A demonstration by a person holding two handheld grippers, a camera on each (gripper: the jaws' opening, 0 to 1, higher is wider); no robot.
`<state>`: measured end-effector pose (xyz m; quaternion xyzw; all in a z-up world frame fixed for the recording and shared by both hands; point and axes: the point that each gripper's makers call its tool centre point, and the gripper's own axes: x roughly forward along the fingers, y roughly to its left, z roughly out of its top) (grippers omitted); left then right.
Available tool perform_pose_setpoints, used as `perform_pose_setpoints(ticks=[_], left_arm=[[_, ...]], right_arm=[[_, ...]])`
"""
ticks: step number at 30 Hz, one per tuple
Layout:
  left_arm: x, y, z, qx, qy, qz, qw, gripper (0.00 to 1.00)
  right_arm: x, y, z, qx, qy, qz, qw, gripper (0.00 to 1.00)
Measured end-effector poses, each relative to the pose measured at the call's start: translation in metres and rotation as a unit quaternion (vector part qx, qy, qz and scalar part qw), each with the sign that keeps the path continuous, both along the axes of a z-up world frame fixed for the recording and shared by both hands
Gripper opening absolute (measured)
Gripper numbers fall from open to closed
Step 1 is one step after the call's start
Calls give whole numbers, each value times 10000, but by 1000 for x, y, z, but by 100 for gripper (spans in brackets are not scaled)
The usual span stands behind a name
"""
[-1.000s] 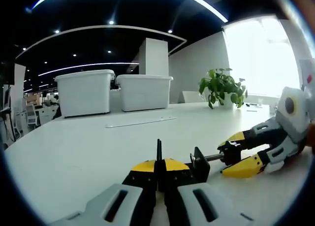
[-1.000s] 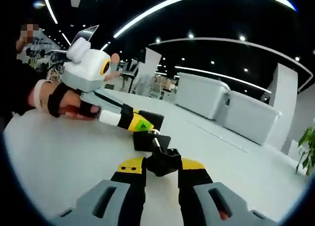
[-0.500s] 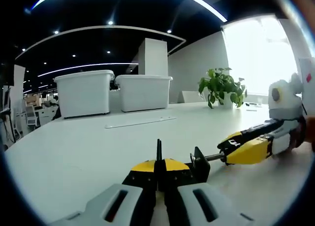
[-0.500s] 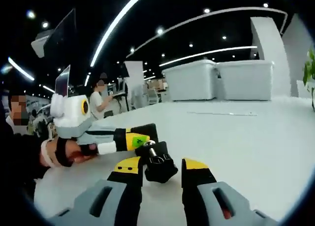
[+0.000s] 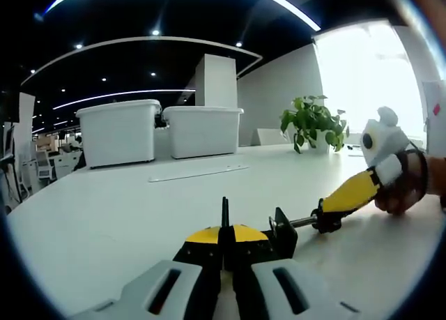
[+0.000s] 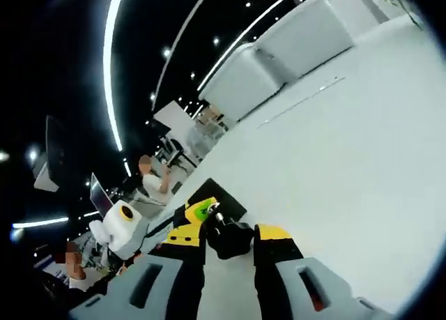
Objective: Clamp the fixed fixture on the desktop, loosen the retaining clip, secure it to the edge of the desk, and tighten the retaining clip.
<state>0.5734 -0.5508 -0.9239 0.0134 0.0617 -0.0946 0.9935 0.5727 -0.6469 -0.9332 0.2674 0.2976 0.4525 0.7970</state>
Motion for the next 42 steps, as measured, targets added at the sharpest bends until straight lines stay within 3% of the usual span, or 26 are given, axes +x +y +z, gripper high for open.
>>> perform_pose_setpoints(ticks=[8, 14, 19, 21, 25, 32, 37, 40, 42], left_arm=[[0, 0, 0, -3, 0, -2, 10000, 4], [0, 1, 0, -3, 1, 5, 10000, 4], [0, 1, 0, 1, -1, 6, 10000, 4], [0, 1, 0, -1, 0, 7, 10000, 4], [0, 1, 0, 0, 0, 12, 10000, 4], [0, 1, 0, -3, -3, 17, 10000, 4], [0, 1, 0, -7, 2, 21, 10000, 4], [0, 1, -1, -14, 6, 28, 10000, 4], [0, 2, -1, -16, 7, 30, 10000, 4]], right_arm=[[-2, 1, -2, 173, 354, -44, 9992, 25], [-6, 2, -1, 141, 25, -23, 9999, 25], [-8, 3, 0, 56, -7, -76, 10000, 24], [-8, 3, 0, -111, -279, -71, 9995, 24], [-7, 4, 4, -459, -1139, -36, 9924, 24], [-9, 5, 7, -952, -2230, -27, 9702, 24], [-11, 6, 7, -1452, -3255, 46, 9343, 24], [-9, 6, 6, -1667, -3613, 83, 9174, 24], [-9, 6, 4, -1944, -4032, 132, 8942, 23]])
